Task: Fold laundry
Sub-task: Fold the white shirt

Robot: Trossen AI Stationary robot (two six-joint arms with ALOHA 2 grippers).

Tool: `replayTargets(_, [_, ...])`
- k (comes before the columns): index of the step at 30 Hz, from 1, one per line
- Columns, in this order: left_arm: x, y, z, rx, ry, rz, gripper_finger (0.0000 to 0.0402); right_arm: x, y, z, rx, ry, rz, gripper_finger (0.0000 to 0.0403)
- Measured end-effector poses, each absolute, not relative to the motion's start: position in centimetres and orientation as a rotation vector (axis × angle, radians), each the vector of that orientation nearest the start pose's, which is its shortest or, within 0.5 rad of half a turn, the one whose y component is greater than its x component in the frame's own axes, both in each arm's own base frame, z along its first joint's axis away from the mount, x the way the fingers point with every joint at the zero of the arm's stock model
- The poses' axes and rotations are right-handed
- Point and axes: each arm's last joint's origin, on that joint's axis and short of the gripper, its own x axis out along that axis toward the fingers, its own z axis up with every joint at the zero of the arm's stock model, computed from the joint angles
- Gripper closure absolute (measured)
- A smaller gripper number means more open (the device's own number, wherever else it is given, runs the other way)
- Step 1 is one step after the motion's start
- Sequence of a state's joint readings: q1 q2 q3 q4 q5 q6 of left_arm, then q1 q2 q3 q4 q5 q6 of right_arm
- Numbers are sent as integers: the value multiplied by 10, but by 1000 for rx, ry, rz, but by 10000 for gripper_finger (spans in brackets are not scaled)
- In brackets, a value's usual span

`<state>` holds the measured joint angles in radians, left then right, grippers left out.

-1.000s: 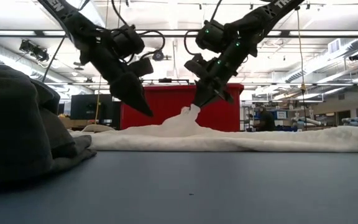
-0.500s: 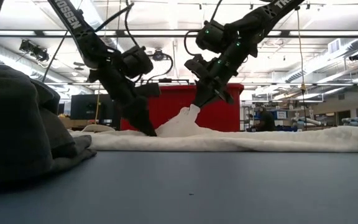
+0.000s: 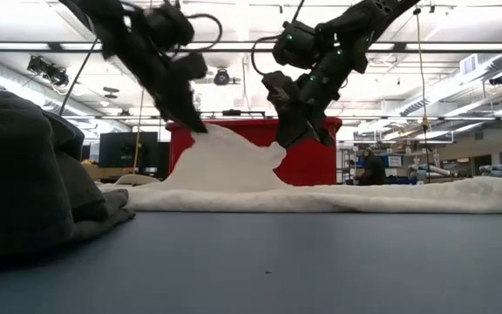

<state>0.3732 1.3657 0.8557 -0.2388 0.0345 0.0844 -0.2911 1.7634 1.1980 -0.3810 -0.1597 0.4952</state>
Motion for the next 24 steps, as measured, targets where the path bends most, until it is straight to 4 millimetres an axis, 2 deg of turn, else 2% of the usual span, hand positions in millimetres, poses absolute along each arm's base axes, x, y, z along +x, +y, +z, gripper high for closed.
replayTargets(2, [252,92,236,-98,791,274,390,355,-88,204,681,896,-309,403])
replayTargets(6, [245,72,234,-165,889,223,390,360,-62,204,662,914,-259,403])
replayTargets(9, [250,56,222,-186,938,184,390,363,-48,201,634,929,-248,403])
replayTargets(13, [258,40,201,-216,1018,154,386,365,-40,191,614,969,-289,397])
replayTargets(16, [262,32,193,-252,1051,158,365,365,-39,190,613,979,-285,367])
replayTargets(19, [262,29,193,-292,1053,172,333,362,-44,190,645,994,-259,322])
replayTargets(24, [265,32,213,-307,1036,185,273,355,-55,192,720,1040,-237,254])
